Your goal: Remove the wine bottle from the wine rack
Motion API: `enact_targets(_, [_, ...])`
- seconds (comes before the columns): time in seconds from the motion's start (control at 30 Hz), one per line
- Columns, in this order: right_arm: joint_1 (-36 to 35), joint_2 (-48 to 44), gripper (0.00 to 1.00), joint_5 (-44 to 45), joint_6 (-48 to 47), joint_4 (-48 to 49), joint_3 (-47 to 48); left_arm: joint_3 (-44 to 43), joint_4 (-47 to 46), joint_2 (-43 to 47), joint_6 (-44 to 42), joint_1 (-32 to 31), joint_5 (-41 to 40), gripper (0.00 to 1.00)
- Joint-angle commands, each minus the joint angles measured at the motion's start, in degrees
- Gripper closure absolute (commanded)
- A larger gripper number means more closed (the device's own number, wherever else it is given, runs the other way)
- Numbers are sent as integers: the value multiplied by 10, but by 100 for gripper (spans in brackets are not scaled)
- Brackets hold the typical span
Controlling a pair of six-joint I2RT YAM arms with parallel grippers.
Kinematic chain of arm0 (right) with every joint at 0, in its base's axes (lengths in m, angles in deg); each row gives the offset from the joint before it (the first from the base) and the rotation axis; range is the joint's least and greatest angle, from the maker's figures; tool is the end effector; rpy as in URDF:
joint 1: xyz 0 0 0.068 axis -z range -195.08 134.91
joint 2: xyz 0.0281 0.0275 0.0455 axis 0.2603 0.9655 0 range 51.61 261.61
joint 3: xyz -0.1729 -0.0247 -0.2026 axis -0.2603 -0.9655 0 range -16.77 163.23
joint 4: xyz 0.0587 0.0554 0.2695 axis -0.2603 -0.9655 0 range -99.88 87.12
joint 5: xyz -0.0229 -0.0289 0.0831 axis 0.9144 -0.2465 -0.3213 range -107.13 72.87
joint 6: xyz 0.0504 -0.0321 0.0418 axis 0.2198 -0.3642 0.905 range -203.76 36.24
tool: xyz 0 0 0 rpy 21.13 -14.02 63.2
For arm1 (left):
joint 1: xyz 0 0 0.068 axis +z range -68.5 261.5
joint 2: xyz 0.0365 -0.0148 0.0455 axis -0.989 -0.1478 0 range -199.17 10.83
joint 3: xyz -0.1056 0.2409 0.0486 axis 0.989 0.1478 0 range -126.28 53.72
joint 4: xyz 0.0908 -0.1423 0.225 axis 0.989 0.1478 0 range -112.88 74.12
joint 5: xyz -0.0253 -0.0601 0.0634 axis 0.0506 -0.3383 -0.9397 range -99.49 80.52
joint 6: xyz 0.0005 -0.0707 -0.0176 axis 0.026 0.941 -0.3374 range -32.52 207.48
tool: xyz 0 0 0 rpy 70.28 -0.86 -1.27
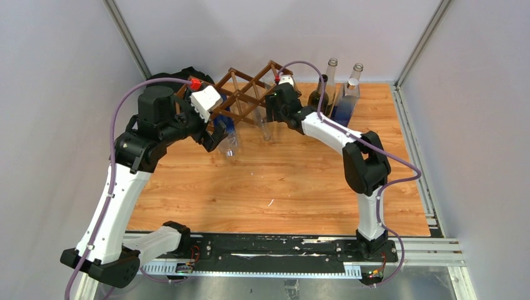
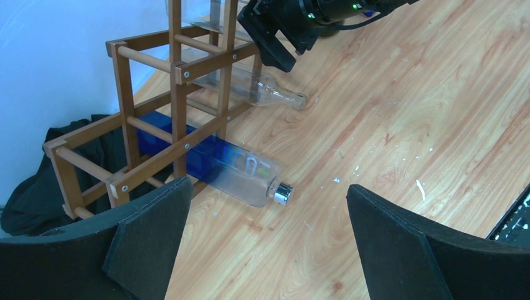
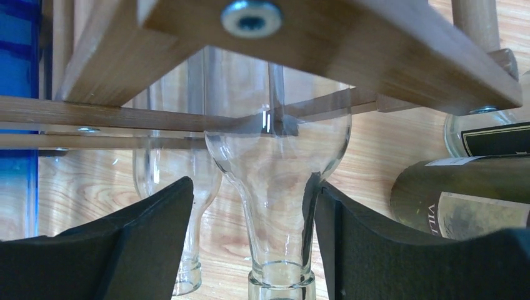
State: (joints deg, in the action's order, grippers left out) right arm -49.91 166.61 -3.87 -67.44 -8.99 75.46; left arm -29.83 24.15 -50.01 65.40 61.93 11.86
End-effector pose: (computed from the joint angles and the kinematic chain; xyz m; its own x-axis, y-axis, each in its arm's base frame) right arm 0.4301 0.2821 0.2358 -0.4904 -0.0079 -0.8715 -0.2638 0.9544 0.1398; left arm 0.2143 -0.0996 0.4435 -0.1250 0.4161 -0.9007 0.7246 0.6584 0.2036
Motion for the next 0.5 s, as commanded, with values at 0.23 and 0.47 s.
enact_targets(0.23, [12,20,36,-15,-9,-23,45,9,5,17,-12,5,-5,0])
enact_targets(0.47, [13,23,51,-24,-3,-24,37,1,5,15,-10,5,-3,0])
